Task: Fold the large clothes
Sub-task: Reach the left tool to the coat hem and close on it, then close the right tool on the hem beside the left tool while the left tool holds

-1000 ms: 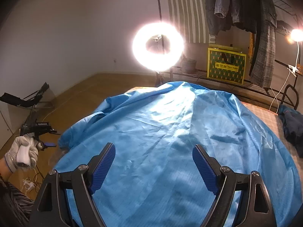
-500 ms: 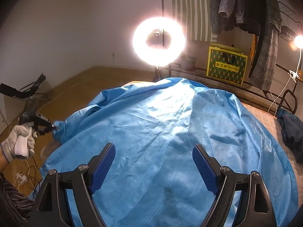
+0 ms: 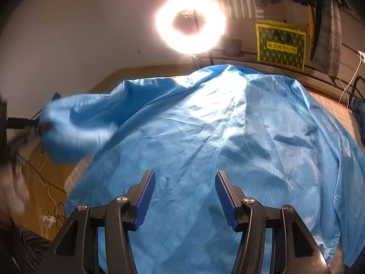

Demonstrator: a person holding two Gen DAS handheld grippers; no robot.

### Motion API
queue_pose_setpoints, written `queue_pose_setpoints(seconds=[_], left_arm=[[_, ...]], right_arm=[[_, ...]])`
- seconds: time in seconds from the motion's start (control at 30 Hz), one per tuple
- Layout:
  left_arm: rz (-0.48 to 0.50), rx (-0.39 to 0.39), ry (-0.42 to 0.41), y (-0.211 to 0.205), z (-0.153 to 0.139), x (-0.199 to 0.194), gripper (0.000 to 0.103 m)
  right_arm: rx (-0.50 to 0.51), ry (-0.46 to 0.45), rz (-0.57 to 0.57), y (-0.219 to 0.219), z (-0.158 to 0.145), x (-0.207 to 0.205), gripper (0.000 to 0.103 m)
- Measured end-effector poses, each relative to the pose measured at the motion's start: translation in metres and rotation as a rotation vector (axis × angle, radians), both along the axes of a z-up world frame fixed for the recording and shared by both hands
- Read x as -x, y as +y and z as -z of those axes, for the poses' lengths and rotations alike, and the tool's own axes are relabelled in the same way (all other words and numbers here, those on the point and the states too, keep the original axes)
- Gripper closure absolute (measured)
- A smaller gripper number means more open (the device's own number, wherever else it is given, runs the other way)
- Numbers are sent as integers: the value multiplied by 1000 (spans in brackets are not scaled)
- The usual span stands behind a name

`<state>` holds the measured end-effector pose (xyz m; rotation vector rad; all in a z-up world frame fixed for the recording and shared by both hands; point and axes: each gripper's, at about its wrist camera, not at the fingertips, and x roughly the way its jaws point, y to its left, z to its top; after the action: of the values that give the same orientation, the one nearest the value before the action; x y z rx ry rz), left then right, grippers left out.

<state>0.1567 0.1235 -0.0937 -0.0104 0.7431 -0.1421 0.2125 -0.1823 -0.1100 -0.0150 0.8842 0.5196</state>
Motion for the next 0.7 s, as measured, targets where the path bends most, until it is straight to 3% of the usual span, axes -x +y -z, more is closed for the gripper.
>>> queue_pose_setpoints(seconds=[0.13,0.2,0.43,0.57,0.6,0.63,0.7], left_arm=[[170,-85,92,-48,35,29,102],[234,-189,114,-69,52,44,102],[305,-303,158,-73,85,72,102],[305,-233,217,-66,87,79,99],[310,-201,231,-63,86,83,91],[307,-161,245,-58,83,85,76],[283,-31,257,-41,75,89,56]], right_arm=[[-39,48,7,0,1,-12,50],[-69,77,15,-1,3,-19,50],[-165,186,-29,18,14,-45,50],[-157,215,-53,39,23,-61,50],[-162,233,-54,44,28,-65,50],[-167,253,-57,50,32,-69,50],[-169,290,-59,59,44,-74,50]])
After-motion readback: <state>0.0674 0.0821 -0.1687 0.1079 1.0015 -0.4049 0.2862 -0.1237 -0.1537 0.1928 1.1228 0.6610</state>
